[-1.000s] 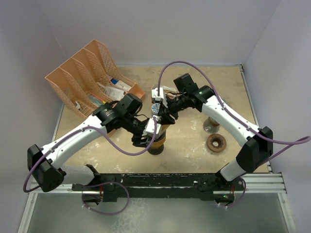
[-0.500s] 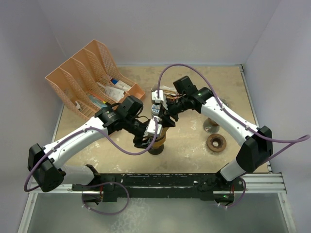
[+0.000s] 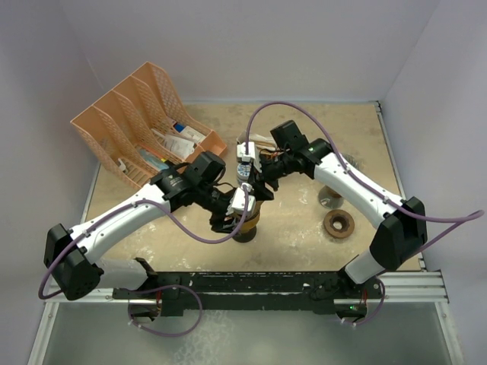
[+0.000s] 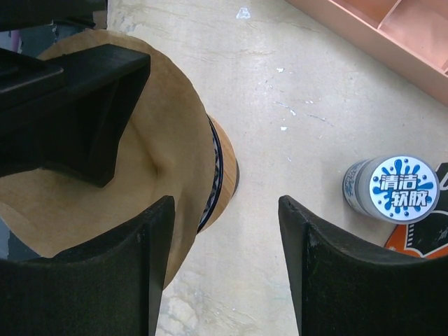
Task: Place the coffee filter in the dripper
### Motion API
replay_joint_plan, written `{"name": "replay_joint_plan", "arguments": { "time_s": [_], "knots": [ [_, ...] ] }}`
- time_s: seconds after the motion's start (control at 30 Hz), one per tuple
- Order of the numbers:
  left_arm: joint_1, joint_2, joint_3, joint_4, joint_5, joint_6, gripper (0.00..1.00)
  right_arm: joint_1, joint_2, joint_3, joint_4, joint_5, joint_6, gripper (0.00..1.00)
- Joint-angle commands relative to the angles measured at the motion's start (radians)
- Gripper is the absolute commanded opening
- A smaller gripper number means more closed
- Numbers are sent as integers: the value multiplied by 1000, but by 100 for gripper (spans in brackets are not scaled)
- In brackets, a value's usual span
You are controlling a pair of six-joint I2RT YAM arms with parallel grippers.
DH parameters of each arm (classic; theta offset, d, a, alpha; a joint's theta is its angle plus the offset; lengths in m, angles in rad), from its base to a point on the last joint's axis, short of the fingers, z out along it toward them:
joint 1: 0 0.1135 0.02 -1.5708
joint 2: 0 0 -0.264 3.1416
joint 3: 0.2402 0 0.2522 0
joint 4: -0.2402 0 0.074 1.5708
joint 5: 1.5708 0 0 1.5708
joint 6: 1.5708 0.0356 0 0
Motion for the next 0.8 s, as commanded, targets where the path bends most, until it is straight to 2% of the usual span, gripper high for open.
{"name": "replay_joint_plan", "arguments": {
  "time_s": [0.0, 0.37, 0.57, 0.77],
  "knots": [
    [-10, 2, 6, 10, 3, 20, 57, 9, -13, -13, 29, 11, 17, 64],
    [-10, -48, 132, -117, -52, 116, 63, 7, -11, 74, -37, -89, -28, 70],
    [-10, -56, 191, -160, -82, 146, 66, 7, -9, 108, -68, -93, -39, 74],
    [-10, -61, 211, -196, -91, 168, 64, 7, -8, 114, -71, -50, -40, 73]
  ]
}}
